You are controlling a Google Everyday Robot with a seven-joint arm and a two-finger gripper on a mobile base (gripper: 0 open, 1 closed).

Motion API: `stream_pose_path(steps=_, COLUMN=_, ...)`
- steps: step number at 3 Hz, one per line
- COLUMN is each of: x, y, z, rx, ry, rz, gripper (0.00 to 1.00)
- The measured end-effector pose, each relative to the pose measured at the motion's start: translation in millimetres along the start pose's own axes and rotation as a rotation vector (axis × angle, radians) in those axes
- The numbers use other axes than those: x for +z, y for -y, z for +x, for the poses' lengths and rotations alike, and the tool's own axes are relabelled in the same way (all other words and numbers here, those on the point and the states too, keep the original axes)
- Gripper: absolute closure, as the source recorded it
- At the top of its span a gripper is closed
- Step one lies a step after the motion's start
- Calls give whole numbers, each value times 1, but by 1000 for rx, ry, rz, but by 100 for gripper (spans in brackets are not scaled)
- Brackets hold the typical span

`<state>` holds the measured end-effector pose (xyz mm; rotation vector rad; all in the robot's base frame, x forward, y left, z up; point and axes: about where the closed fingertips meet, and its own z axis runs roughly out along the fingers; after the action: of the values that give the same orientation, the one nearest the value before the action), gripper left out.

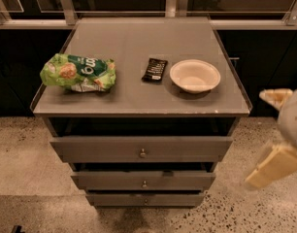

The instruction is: Open top drawer

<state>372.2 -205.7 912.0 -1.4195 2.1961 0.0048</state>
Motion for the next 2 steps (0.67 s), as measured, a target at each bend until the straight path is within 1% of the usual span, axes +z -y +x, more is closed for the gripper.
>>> stream_pose_path(steps=1, x=70, y=-34, z=24, rx=134, ry=113, rz=-69, gripper=0)
stream_pose_path(steps=2, x=139, y=-35, z=35, rx=235, ry=209, rz=-94, gripper=19)
